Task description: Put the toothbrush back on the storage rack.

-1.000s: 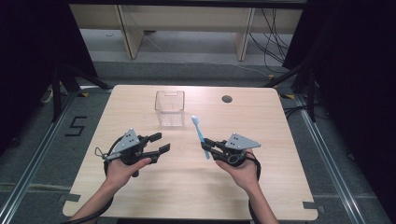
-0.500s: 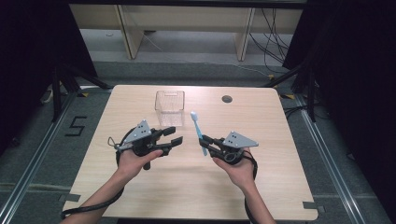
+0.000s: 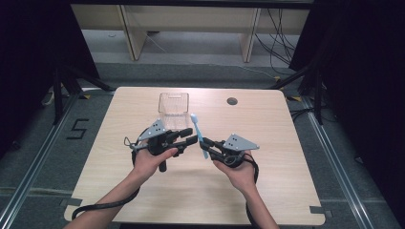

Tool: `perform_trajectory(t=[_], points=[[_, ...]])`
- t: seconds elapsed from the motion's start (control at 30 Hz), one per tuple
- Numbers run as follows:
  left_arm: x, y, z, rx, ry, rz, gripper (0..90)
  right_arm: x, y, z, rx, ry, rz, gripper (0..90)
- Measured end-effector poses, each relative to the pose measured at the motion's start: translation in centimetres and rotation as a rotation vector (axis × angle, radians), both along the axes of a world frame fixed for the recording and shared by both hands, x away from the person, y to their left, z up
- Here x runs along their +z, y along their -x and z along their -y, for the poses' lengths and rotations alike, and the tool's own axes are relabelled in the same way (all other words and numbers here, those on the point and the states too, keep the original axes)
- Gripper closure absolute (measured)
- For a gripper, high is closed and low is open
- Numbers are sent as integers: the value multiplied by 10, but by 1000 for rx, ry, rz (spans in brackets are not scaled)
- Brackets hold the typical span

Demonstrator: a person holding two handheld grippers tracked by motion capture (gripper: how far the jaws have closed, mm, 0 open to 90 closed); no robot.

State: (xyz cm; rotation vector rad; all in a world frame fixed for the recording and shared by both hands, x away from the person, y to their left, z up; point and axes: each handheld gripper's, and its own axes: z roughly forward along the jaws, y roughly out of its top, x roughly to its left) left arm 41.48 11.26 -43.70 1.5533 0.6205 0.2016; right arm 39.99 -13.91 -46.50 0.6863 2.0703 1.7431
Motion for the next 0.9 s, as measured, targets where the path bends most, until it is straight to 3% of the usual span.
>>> perform_trajectory(t=[0.2, 0.3, 0.33, 0.4, 0.9], points=[[0, -2, 2, 0, 8, 0, 618, 0, 2, -4, -16, 2, -21, 787], [0, -2, 4, 1, 7, 8, 637, -1, 0, -6, -3, -12, -19, 787], [0, -2, 4, 2, 7, 10, 646, -1, -1, -6, -5, -6, 1, 787], [0, -2, 5, 5, 9, 13, 657, -1, 0, -7, -2, -14, -19, 787], [-4, -1, 10, 41, 3, 73, 753, -1, 0, -8, -10, -24, -24, 786]])
